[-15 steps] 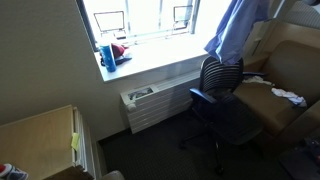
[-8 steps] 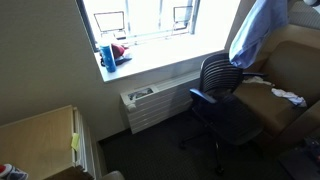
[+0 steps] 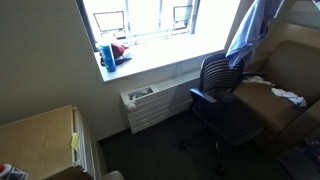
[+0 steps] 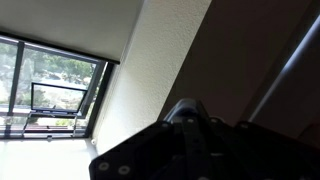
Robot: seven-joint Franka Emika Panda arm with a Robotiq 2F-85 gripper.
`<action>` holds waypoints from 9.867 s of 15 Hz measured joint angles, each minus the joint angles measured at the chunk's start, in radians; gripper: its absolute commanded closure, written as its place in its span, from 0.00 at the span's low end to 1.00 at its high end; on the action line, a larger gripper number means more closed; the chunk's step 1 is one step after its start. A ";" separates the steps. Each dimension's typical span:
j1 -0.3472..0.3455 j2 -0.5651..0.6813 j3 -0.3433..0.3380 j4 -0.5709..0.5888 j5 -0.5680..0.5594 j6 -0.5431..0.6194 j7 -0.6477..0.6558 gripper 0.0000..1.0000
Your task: Take the grey shirt off the seat and put it on the back of the black chair
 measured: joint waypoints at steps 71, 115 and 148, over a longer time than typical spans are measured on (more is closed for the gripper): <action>-0.474 -0.518 1.633 1.019 -0.361 0.720 0.034 0.99; -0.577 -0.282 1.451 0.955 0.764 0.739 0.035 0.96; -0.524 -0.396 1.381 0.691 0.975 0.721 0.037 0.00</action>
